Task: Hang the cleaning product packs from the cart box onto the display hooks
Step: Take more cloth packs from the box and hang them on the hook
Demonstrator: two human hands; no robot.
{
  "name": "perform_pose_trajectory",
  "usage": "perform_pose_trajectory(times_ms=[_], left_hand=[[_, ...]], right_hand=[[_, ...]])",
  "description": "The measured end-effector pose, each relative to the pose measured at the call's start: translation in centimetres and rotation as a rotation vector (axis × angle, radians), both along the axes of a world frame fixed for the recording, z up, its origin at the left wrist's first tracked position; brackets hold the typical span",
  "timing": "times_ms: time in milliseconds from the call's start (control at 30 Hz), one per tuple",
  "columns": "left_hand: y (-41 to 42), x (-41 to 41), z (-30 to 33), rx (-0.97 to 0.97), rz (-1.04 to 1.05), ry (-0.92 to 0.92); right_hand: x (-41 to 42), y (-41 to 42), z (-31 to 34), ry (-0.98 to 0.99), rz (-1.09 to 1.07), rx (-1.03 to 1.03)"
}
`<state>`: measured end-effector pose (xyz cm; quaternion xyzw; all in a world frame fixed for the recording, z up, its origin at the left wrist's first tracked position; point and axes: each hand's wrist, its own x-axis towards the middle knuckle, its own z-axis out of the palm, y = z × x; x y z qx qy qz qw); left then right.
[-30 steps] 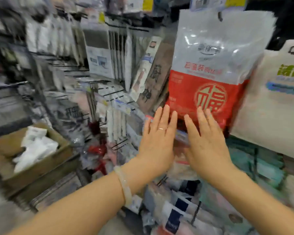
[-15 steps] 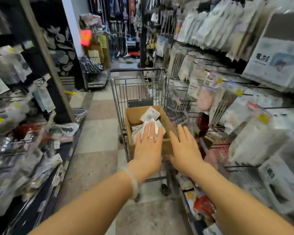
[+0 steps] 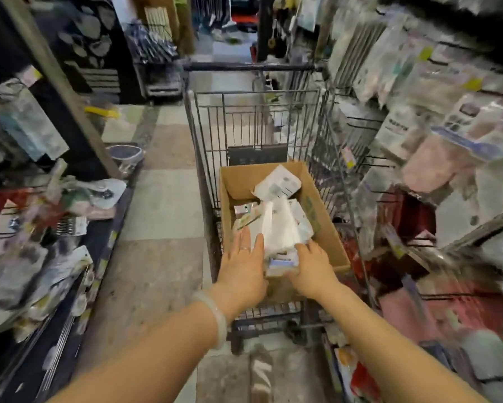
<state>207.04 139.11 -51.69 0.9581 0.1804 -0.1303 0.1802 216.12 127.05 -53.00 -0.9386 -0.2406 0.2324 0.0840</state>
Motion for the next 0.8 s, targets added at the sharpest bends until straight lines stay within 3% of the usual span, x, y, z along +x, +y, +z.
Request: perform_pose_trajectory(times_ms=[233, 500, 800], left_hand=[[4.1, 10.3, -8.0, -0.207, 0.204, 0.155], [7.4, 15.0, -13.3, -0.334, 0.357, 0.287], [9.0, 18.7, -17.3, -0.564, 0.680, 0.140]], right_hand=[[12.4, 7.6, -7.1, 0.293, -0.060, 0.138], [15.7, 14.9, -14.8, 0.226, -0.097, -0.040], [20.0, 9.8, -12.6, 0.319, -0.260, 0.102]])
